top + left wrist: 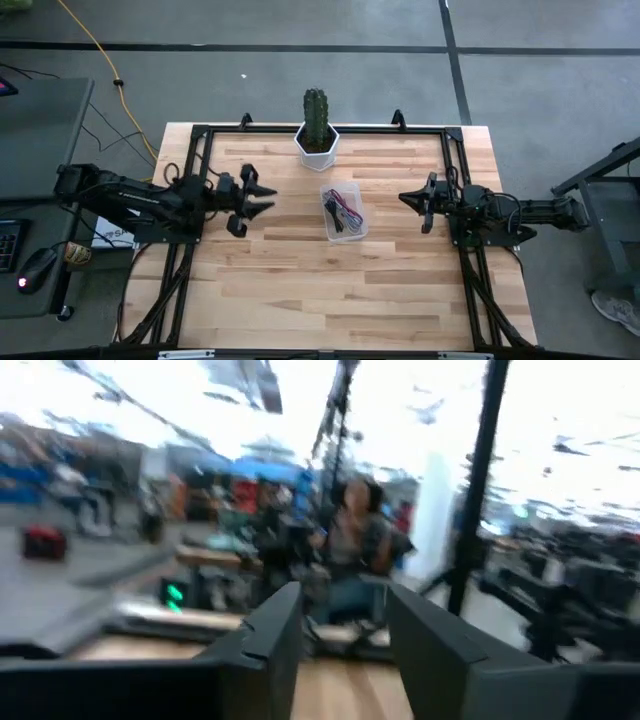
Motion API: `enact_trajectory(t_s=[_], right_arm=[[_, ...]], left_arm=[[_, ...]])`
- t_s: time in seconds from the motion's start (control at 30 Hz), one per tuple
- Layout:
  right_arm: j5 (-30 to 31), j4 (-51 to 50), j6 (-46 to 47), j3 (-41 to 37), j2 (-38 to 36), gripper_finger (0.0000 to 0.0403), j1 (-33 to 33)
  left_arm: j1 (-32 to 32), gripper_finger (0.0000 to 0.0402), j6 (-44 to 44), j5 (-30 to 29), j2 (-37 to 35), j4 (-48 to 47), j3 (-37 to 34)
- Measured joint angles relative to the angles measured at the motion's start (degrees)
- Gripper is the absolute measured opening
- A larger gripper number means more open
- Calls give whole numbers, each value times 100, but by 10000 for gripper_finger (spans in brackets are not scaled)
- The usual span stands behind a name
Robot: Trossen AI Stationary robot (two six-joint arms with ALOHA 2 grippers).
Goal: Pick and place USB-C Cables
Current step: Return to Home Position
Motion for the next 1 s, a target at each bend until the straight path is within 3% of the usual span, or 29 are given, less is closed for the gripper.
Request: enact_trajectory(t_s=[0.23,0.53,0.83,1.0], right_arm=[[0,0,-4,0,0,24,0],[0,0,-6,-2,2,24,0],[-16,0,-8,-2,4,24,0],[-15,-1,-8,-2,4,24,0]], left_arm=[[710,11,254,202,-947,-1049,-15],[1116,1,239,634,-1625,-94,-1304],[911,0,389,1044,-1989,-626,-1288],[558,0,638,704,-1965,-866,-1290]])
